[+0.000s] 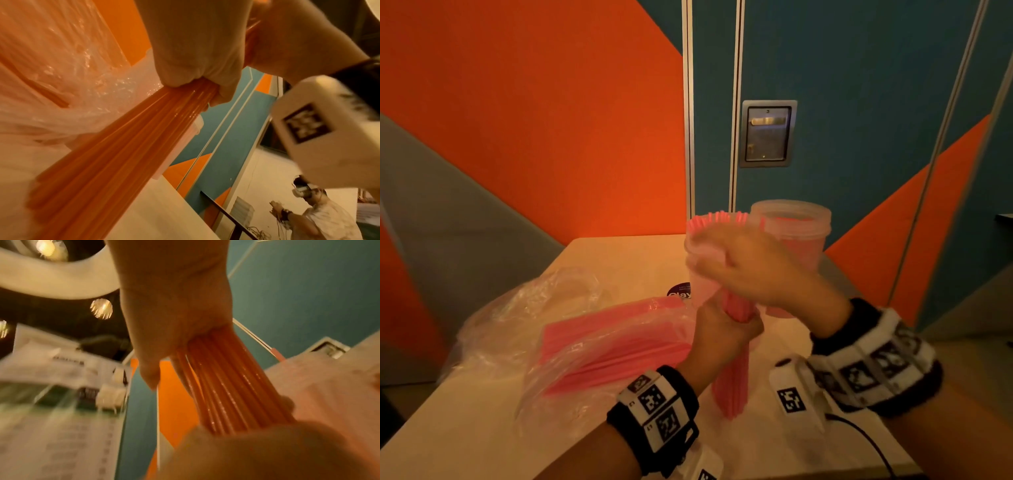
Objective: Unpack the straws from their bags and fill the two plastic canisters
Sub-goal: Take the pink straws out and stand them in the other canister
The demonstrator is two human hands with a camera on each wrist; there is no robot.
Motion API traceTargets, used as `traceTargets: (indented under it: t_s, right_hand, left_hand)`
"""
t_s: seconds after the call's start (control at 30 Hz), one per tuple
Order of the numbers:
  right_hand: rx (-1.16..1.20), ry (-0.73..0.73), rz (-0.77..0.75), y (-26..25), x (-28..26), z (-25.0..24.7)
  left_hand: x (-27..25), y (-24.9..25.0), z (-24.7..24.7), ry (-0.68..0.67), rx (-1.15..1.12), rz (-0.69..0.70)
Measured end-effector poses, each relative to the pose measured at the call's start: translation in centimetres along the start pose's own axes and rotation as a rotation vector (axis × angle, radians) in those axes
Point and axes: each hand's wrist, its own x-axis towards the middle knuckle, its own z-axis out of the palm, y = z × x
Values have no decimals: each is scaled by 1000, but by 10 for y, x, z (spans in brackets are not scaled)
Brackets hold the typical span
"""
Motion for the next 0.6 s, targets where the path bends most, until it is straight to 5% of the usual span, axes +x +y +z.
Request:
traceTargets:
  t_s: [0.1, 0.23, 0.37, 0.43, 0.6]
  right_hand:
    - [-365, 1, 16, 3, -2, 15]
    - [35, 170, -78, 8, -4, -4]
    - [525, 823, -180, 5, -9, -52]
    - [642, 984, -149, 10, -7, -69]
    - [769, 930, 20, 25, 9, -57]
  left_hand:
    - [-2, -4, 5, -22, 23, 39]
    - [-1, 24, -2, -7, 73, 110]
    - [22, 98, -28, 65, 123, 244]
    - [42, 140, -45, 135, 31, 319]
    - [90, 204, -59, 227, -187, 584]
